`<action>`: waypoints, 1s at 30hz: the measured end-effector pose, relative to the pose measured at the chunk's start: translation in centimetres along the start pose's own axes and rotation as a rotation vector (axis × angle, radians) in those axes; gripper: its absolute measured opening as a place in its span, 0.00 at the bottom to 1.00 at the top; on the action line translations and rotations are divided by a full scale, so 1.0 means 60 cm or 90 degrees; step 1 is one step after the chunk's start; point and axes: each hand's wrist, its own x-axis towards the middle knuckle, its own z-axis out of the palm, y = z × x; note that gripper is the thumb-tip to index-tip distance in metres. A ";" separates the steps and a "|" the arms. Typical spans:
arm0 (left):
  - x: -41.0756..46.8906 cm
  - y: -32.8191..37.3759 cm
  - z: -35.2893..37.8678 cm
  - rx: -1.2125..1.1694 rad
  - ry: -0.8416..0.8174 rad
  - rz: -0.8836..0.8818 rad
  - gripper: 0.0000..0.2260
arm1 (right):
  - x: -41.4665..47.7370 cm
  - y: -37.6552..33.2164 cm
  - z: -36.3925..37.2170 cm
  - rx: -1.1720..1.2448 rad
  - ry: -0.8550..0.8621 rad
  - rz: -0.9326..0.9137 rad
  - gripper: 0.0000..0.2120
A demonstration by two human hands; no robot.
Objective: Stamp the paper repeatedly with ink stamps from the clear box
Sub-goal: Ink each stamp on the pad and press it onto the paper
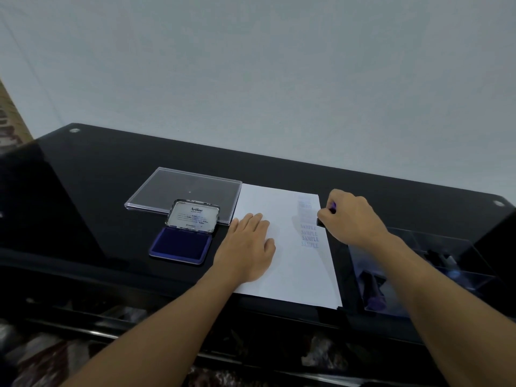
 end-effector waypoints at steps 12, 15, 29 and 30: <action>0.024 0.006 -0.031 -0.071 -0.071 -0.045 0.23 | -0.035 0.004 -0.059 0.024 0.024 -0.005 0.07; 0.030 0.015 -0.067 -0.107 -0.057 -0.062 0.23 | -0.046 -0.006 -0.073 0.029 0.033 -0.015 0.07; -0.070 -0.117 -0.205 -0.071 0.038 -0.130 0.21 | -0.072 -0.169 -0.014 0.049 -0.030 -0.130 0.08; -0.078 -0.135 -0.211 -0.060 0.040 -0.147 0.19 | -0.072 -0.182 -0.004 0.050 -0.035 -0.140 0.08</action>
